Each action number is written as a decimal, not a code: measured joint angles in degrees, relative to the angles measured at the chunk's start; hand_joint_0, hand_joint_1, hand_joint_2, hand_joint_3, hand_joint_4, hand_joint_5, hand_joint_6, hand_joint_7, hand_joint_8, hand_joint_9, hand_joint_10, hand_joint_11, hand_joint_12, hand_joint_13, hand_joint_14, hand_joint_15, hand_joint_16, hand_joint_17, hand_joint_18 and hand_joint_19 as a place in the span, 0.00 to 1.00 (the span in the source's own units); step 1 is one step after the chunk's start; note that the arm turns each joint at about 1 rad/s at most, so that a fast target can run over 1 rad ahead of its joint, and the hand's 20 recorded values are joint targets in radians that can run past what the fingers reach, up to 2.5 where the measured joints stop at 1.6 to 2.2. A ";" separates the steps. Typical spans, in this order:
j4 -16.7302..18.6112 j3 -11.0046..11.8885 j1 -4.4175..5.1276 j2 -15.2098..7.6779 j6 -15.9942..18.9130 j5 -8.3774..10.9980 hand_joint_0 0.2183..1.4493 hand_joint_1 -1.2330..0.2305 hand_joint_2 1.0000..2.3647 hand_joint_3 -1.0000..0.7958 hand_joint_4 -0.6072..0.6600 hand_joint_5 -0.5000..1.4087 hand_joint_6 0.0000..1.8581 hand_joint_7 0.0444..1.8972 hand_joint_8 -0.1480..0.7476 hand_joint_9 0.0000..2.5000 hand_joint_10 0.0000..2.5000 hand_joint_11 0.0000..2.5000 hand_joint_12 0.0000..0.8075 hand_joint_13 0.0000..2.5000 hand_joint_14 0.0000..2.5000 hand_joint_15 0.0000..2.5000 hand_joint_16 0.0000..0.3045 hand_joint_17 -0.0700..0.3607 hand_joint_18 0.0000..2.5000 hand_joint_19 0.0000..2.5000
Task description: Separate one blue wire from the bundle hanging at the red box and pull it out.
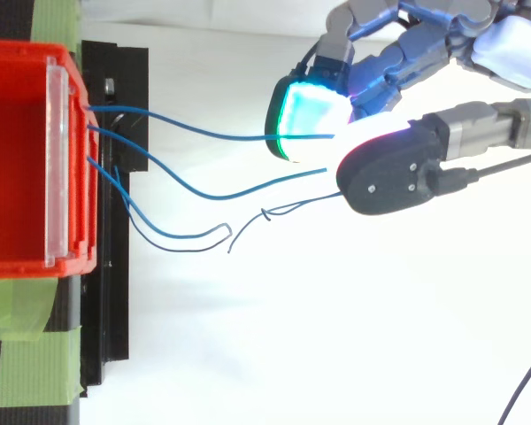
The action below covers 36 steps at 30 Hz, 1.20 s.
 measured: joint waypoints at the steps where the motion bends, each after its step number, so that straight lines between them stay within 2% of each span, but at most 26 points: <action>1: 0.00 0.01 0.00 0.00 0.00 0.00 0.29 0.29 0.00 0.28 0.59 0.16 0.47 0.45 0.55 0.34 0.00 0.53 0.53 0.37 0.11 0.61 0.17 0.43 0.31 0.29; 6: 0.00 0.01 0.00 0.00 0.00 0.00 0.32 0.26 0.00 0.28 0.59 0.15 0.47 0.45 0.54 0.33 0.01 0.53 0.52 0.37 0.09 0.61 0.16 0.42 0.31 0.28; 14: 0.00 0.00 0.00 0.00 0.00 0.00 0.36 0.25 0.01 0.36 0.59 0.15 0.48 0.44 0.53 0.33 0.00 0.53 0.52 0.37 0.08 0.62 0.16 0.42 0.31 0.28; 19: 0.00 -0.01 0.00 0.00 0.08 0.00 0.32 0.33 0.01 0.34 0.59 0.15 0.47 0.44 0.54 0.33 0.00 0.53 0.52 0.37 0.08 0.61 0.16 0.42 0.31 0.29; 36: -0.08 0.04 0.00 0.00 0.18 0.00 0.24 0.38 0.00 0.28 0.60 0.16 0.47 0.44 0.56 0.34 0.00 0.52 0.54 0.37 0.13 0.58 0.18 0.44 0.31 0.29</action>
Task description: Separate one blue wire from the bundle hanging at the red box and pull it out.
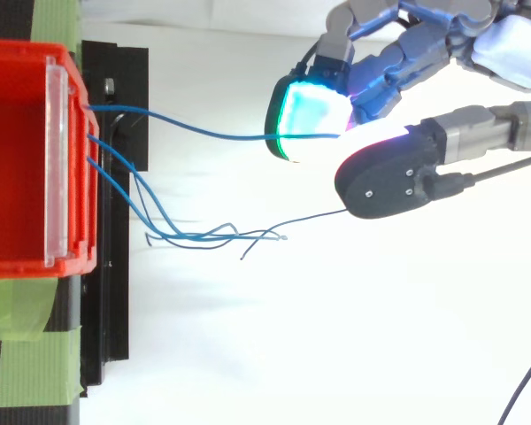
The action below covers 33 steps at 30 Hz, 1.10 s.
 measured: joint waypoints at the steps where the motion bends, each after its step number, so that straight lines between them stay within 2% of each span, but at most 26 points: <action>1: -0.02 0.00 0.00 0.00 0.00 0.00 0.25 0.38 0.00 0.28 0.60 0.16 0.47 0.45 0.56 0.34 0.00 0.52 0.55 0.37 0.12 0.58 0.17 0.44 0.31 0.29; 10: -0.17 0.00 0.00 0.00 0.00 0.00 0.31 0.36 0.01 0.33 0.57 0.17 0.47 0.46 0.54 0.35 0.01 0.51 0.51 0.38 0.09 0.60 0.16 0.42 0.31 0.30; 25: -0.28 0.01 0.00 0.00 -0.02 0.00 0.31 0.35 0.01 0.43 0.50 0.17 0.49 0.48 0.54 0.36 0.01 0.49 0.50 0.39 0.09 0.60 0.16 0.41 0.32 0.30; 33: -0.27 0.01 0.05 0.00 -0.14 0.00 0.32 0.32 0.01 0.47 0.43 0.18 0.49 0.49 0.57 0.38 0.00 0.47 0.56 0.39 0.15 0.56 0.18 0.45 0.34 0.29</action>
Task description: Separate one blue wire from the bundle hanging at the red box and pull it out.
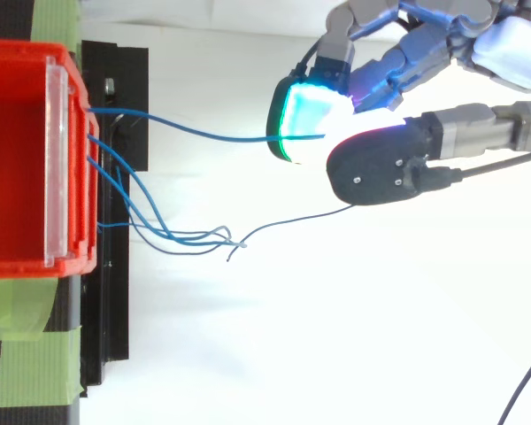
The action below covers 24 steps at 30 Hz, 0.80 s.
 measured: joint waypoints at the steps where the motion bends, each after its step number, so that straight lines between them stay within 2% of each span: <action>1: 0.00 0.00 0.01 0.00 -0.01 0.00 0.32 0.32 0.01 0.48 0.42 0.19 0.49 0.49 0.57 0.39 0.00 0.47 0.57 0.39 0.15 0.55 0.18 0.45 0.35 0.28; 10: 0.00 -0.02 0.07 0.00 -0.03 0.00 0.32 0.31 0.01 0.49 0.42 0.19 0.49 0.52 0.59 0.40 0.00 0.48 0.60 0.40 0.17 0.53 0.19 0.47 0.37 0.28; 24: -0.32 -0.02 0.33 0.00 -0.10 -0.02 0.32 0.32 0.01 0.48 0.43 0.19 0.49 0.51 0.58 0.41 0.00 0.49 0.58 0.40 0.16 0.54 0.19 0.46 0.37 0.28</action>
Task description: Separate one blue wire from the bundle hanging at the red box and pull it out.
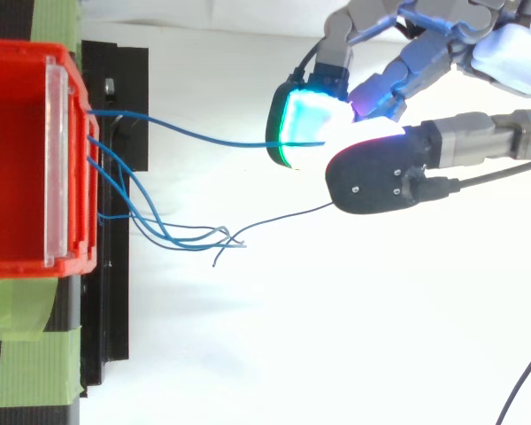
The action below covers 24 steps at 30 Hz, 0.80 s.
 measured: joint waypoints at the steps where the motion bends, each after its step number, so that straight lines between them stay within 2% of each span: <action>1: -0.05 0.01 0.04 0.00 -0.01 -0.01 0.32 0.32 0.01 0.48 0.43 0.19 0.49 0.51 0.58 0.41 0.00 0.48 0.58 0.40 0.16 0.54 0.19 0.46 0.37 0.28; 24: 0.06 -0.03 0.14 -0.03 -0.11 -0.24 0.32 0.32 0.01 0.49 0.44 0.19 0.49 0.51 0.58 0.41 0.00 0.49 0.58 0.40 0.16 0.54 0.19 0.46 0.37 0.28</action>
